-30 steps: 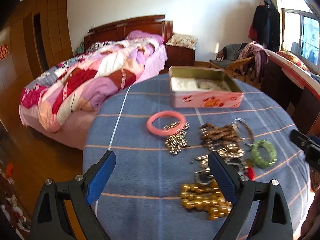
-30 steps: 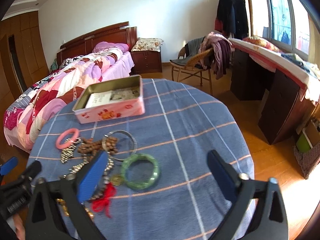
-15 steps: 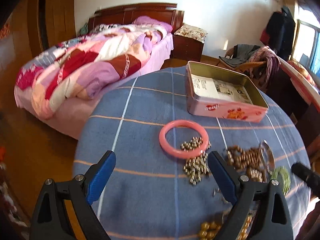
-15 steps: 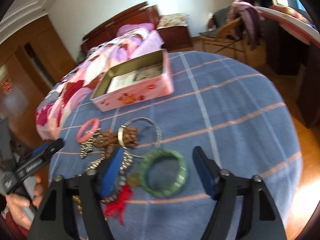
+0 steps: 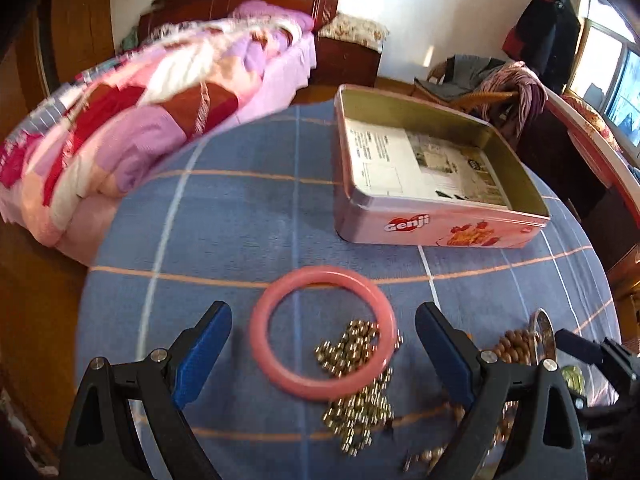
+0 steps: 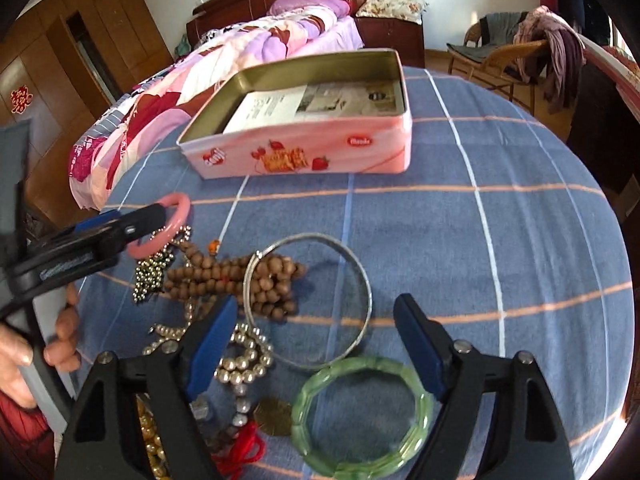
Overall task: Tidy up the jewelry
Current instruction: 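Grasp the pink bangle with the left tool while the right tool grasps the silver bangle, then carry both bangles over the pink tin and open both tools to drop them in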
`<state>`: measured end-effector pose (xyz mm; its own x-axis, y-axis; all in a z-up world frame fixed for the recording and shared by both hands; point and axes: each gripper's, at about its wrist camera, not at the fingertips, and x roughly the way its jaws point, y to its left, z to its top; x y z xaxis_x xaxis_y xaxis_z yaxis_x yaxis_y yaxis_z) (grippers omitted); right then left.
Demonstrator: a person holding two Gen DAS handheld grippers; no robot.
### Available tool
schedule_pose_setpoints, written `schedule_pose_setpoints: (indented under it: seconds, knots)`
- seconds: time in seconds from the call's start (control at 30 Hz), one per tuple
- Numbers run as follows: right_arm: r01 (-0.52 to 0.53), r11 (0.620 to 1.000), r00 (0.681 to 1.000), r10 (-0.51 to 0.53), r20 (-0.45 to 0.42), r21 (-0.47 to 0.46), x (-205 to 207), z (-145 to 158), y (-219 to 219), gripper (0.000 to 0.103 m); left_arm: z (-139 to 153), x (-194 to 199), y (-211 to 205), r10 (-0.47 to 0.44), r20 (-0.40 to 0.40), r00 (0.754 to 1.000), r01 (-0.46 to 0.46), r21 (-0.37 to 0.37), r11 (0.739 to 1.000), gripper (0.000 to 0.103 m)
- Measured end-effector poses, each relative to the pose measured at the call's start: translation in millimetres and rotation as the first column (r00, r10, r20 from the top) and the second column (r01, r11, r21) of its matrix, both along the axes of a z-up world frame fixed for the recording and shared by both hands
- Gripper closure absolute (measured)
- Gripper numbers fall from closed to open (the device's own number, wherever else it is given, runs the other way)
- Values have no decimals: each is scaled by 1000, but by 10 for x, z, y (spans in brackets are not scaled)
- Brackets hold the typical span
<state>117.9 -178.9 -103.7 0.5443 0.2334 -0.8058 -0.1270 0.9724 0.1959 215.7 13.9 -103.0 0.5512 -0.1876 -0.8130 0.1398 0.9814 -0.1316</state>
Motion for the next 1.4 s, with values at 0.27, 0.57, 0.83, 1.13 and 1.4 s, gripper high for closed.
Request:
schedule_pose_setpoints:
  seconds: [0.27,0.57,0.83,1.13,1.4]
  knots:
    - [-1,997,1000,3,-27,79,6,40,-100,36,-92,90,-80,-4,-30,1000,6,82,997,16]
    - [74,990,994,-83,72,123,-66,337,-290,36,24,-56,174,11,56,998,-6,-88,996,23]
    - [131,986,966,-151,210,105,140,594,-280,36,547,-148,203,32,262,965,12,-165,986,23]
    - [178,984,945,-176,274,18,913,574,-48,36,624,351,-230,-10,332,943,44,-94,995,23]
    - [216,976,944,-217,247,29,1204,367,-109,36,367,717,-395,-18,277,961,46,-97,994,23]
